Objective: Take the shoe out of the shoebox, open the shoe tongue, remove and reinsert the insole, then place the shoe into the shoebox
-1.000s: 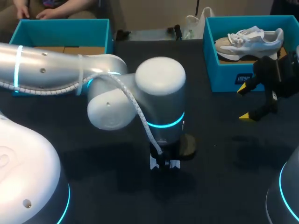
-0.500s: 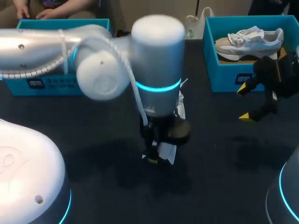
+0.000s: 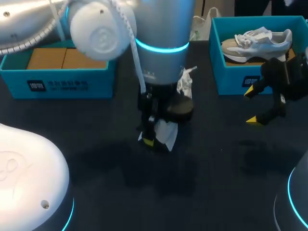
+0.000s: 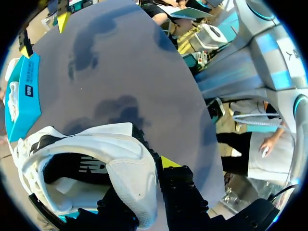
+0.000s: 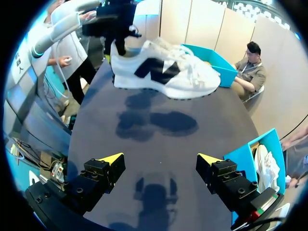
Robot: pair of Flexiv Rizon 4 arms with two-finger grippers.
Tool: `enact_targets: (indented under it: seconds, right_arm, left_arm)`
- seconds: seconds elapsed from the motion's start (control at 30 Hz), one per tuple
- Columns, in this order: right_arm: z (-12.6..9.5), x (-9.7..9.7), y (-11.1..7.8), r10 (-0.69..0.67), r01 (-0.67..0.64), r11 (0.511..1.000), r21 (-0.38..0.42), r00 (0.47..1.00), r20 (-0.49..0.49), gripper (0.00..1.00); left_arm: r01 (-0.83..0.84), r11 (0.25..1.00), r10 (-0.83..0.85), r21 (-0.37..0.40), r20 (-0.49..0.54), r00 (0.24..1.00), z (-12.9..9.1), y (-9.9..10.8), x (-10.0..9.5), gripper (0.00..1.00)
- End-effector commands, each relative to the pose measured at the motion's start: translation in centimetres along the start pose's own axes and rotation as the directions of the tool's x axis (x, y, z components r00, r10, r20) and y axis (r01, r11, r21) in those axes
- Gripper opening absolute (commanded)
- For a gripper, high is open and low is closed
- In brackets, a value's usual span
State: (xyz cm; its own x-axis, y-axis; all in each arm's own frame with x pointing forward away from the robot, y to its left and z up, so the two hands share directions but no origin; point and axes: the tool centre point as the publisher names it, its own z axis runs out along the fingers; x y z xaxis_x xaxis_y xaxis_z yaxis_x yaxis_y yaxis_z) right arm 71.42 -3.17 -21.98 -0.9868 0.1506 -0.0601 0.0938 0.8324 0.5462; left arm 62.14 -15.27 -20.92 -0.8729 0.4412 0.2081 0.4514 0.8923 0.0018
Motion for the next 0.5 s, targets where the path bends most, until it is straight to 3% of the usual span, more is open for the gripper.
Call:
enact_targets:
  seconds: [0.03, 0.17, 0.5]
  right_arm:
    - [0.1, 0.1, 0.0, 0.001, -0.001, 1.0, 0.003, 1.0, 0.002, 1.0]
    - [0.1, 0.1, 0.0, 0.001, -0.001, 1.0, 0.003, 1.0, 0.002, 1.0]
    - [0.1, 0.1, 0.0, 0.001, -0.001, 1.0, 0.003, 1.0, 0.002, 1.0]
  left_arm:
    - [-0.021, 0.999, 0.021, 0.025, 0.007, 1.0, -4.5, 1.0, 0.4, 0.0]
    - [-0.011, 1.0, 0.011, 0.009, 0.067, 0.998, -6.0, 1.4, 0.6, 0.0]
    - [-0.011, 1.0, 0.011, 0.009, 0.067, 0.998, -6.0, 1.4, 0.6, 0.0]
